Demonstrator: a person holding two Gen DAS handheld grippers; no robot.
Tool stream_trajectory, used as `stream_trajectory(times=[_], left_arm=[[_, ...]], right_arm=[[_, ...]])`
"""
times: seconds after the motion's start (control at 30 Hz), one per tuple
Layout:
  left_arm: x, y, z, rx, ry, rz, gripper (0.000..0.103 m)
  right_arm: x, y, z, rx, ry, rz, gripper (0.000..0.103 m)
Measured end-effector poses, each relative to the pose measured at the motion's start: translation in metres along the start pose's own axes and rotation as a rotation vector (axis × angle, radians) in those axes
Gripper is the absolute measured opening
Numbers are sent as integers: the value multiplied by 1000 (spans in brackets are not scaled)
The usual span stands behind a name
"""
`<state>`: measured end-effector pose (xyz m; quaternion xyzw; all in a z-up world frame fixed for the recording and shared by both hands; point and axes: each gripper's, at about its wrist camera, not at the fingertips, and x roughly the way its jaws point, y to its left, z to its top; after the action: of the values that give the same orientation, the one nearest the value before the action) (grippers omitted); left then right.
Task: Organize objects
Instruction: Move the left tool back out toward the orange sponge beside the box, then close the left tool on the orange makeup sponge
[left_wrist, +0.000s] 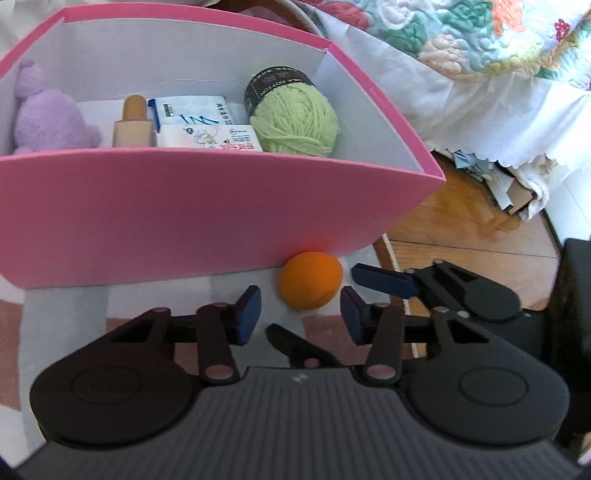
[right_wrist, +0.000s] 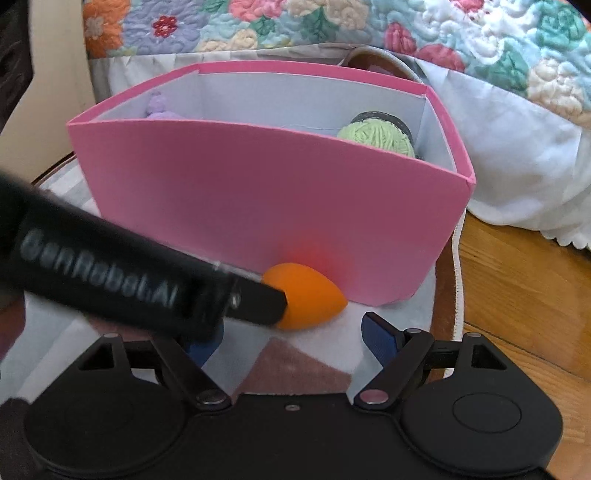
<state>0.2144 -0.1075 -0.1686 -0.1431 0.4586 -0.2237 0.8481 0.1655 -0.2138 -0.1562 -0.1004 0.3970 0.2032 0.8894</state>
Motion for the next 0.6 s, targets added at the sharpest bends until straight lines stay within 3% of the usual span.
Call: stream_trajectory(times=[0.17,0.23,0.37,0.6], left_arm=[[7,6,0,6,2,-38,26],[6,5,0,9,-8,-49,24],[1,0,3,42,3,-45,24],[-12,8,-2,-3,30,-49,26]], right_arm=[[10,-7,1,15,4,28,79],[11,-11,2,38,2,41,78],[8,-9,3,43,-5,30,56],[-4,6,0,61,-19,17,54]])
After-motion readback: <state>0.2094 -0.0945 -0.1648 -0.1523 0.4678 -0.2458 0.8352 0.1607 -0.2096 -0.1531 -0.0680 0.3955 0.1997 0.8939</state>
